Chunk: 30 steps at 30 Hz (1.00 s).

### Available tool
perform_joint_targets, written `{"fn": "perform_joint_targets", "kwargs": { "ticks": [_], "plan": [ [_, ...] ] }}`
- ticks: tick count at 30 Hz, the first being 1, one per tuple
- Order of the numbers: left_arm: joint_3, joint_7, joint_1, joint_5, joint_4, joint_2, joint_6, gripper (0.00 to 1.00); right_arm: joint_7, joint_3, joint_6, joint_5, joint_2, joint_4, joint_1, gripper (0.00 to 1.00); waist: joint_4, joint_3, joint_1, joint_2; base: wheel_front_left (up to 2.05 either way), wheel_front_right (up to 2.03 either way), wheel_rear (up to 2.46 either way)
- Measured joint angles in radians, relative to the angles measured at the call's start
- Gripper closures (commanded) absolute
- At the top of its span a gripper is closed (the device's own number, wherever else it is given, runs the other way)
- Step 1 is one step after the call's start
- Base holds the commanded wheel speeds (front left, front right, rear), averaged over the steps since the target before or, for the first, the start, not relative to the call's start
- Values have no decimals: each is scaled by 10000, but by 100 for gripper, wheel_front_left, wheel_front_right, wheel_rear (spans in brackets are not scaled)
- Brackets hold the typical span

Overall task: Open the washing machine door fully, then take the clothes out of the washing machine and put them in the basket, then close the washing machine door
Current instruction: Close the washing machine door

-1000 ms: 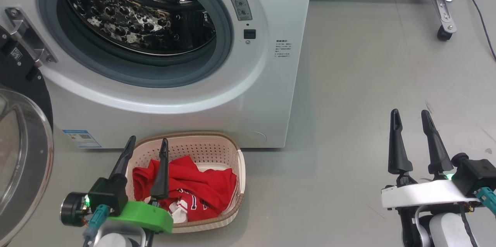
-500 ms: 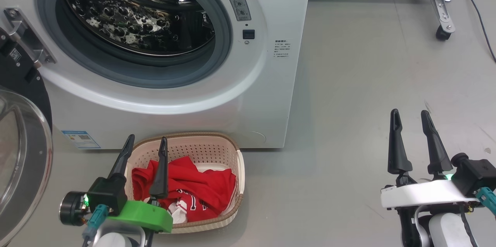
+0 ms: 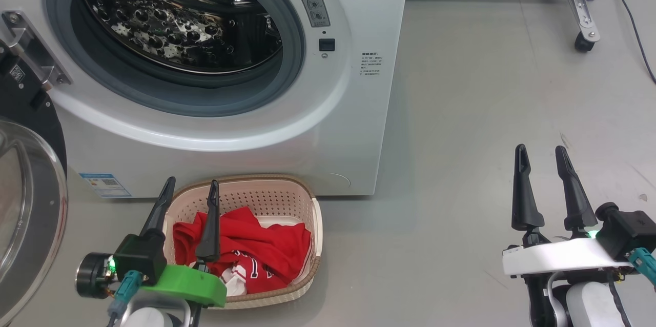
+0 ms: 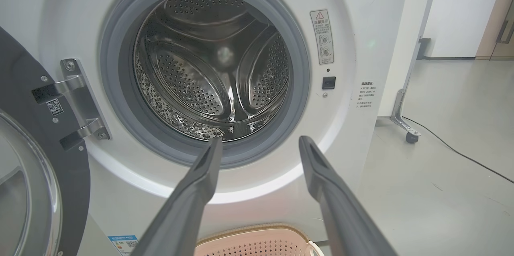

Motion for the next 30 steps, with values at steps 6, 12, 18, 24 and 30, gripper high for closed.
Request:
{"fn": "perform_joint_targets", "kwargs": {
  "ticks": [6,12,18,24,30],
  "plan": [
    [2,0,1,0,17,0,0,0,0,8,0,69,0,0,0,0,-19,-19,0,0,-32,32,0],
    [15,0,1,0,17,0,0,0,0,10,-2,69,0,-2,-1,0,-16,-23,0,0,-57,57,0],
    [54,0,1,0,10,0,44,0,0,25,-2,69,0,-2,-1,0,-4,-38,0,0,-82,82,0],
    [81,0,1,0,4,0,73,0,0,59,-2,69,0,0,-2,0,-13,-78,0,0,-103,103,0],
    [102,0,1,2,-130,0,73,0,0,88,-2,69,0,15,-2,0,-36,-113,0,0,-128,128,0]
  ]
}}
